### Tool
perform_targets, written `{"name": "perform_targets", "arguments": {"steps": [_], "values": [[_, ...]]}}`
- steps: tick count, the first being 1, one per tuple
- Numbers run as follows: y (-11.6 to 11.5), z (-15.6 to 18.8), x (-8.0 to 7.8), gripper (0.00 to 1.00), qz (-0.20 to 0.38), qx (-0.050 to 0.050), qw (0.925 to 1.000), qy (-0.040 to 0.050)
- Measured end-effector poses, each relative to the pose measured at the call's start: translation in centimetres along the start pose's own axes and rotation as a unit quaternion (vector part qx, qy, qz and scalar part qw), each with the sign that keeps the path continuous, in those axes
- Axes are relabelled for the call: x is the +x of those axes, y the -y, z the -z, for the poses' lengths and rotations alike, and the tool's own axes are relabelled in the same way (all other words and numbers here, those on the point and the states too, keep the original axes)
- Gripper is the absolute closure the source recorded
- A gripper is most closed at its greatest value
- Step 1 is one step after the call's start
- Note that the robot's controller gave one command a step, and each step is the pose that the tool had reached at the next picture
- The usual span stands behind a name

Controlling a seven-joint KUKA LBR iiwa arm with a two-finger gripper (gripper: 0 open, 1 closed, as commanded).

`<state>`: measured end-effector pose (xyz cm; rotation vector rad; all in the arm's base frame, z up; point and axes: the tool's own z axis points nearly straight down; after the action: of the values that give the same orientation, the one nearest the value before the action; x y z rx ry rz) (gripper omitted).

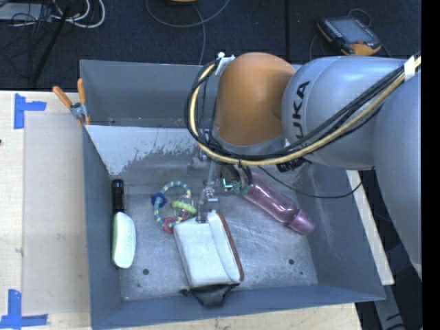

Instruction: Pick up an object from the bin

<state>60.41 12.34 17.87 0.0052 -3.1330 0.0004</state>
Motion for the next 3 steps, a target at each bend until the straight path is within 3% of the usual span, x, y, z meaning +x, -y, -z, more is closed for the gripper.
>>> {"name": "perform_targets", "arguments": {"steps": [1, 2, 3], "values": [[0.0, 0.5, -0.2, 0.00, -0.001, 0.000, 1.0000, 0.0038], [-0.6, -3.0, 1.7, 0.00, 0.030, 0.000, 0.9995, 0.0068], [1.6, -9.7, -1.2, 1.00, 0.006, -0.006, 0.9998, 0.0152]]}}
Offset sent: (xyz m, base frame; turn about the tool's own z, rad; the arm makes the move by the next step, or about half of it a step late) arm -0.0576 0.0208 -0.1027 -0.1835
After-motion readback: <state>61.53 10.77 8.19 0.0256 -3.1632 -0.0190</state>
